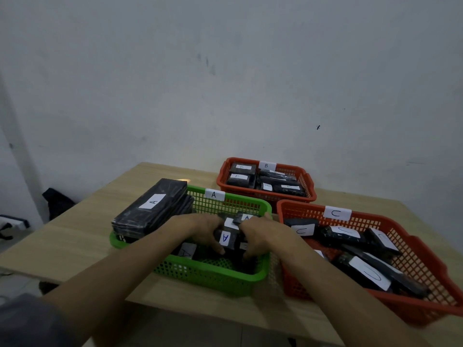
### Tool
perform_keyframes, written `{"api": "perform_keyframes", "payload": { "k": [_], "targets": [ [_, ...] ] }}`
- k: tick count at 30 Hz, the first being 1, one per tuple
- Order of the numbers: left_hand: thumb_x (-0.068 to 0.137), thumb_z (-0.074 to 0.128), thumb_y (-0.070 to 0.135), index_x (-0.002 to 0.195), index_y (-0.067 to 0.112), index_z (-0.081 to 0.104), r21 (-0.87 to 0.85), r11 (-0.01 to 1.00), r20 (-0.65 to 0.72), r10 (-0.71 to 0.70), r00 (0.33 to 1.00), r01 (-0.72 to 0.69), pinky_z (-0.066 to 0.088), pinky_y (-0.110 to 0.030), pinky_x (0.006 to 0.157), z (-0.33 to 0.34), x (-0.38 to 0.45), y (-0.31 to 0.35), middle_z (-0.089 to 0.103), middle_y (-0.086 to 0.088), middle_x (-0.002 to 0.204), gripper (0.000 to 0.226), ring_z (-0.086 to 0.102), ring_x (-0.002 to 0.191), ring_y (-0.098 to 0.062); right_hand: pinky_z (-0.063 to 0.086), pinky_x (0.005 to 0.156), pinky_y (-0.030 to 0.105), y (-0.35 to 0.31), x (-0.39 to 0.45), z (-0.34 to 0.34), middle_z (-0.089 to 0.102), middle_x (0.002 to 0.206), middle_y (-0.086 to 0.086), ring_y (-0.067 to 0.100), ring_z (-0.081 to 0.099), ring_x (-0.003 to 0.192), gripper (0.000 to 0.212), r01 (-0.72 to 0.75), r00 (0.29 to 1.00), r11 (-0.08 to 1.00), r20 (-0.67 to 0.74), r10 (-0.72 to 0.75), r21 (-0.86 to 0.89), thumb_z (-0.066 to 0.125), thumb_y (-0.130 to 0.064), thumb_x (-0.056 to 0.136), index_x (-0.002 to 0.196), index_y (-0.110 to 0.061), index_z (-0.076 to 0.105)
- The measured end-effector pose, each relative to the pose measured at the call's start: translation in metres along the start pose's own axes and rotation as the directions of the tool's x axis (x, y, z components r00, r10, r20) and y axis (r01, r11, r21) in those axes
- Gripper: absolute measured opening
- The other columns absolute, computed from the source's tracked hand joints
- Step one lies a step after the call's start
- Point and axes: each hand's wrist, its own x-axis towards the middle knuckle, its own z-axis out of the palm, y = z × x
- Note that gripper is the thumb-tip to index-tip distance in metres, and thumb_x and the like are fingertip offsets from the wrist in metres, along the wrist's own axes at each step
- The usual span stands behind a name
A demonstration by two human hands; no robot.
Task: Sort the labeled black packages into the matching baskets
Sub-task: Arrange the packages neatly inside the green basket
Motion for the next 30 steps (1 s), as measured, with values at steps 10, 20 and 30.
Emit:
{"api": "perform_keyframes", "payload": {
  "k": [10,20,30],
  "targets": [
    [0.072,0.083,0.038,0.102,0.033,0.05,-0.022,1.0,-0.048,0.015,0.999,-0.016,0.045,-0.028,0.075,0.001,0.002,-0.004,0.056,0.013,0.101,0.044,0.057,0.102,-0.017,0.03,0.099,0.046,0.003,0.002,0.001,0.058,0.102,0.0,0.024,0.053,0.099,0.048,-0.002,1.0,1.0,0.003,0.002,-0.023,0.08,-0.05,0.075,0.106,-0.019,0.059],
    [0.075,0.083,0.036,0.13,0.009,0.056,0.417,0.888,0.097,-0.254,0.962,0.192,0.049,-0.032,0.079,-0.019,-0.025,0.012,0.062,-0.005,0.126,0.067,0.062,0.103,-0.025,0.041,0.089,0.043,0.008,0.006,-0.004,0.061,0.097,-0.006,0.022,0.057,0.095,0.049,0.026,0.994,0.996,-0.108,-0.017,0.087,0.076,-0.053,0.072,0.109,-0.026,0.059],
    [0.084,0.073,0.009,0.128,0.004,0.054,0.508,0.845,0.143,-0.274,0.951,0.167,0.055,-0.035,0.087,-0.003,-0.016,0.01,0.067,-0.008,0.113,0.048,0.067,0.097,-0.025,0.024,0.083,0.043,0.008,0.014,0.023,0.058,0.104,-0.004,0.023,0.056,0.104,0.062,0.059,0.968,0.996,-0.248,-0.042,0.062,0.071,-0.07,0.069,0.11,-0.026,0.056]
  ]
}}
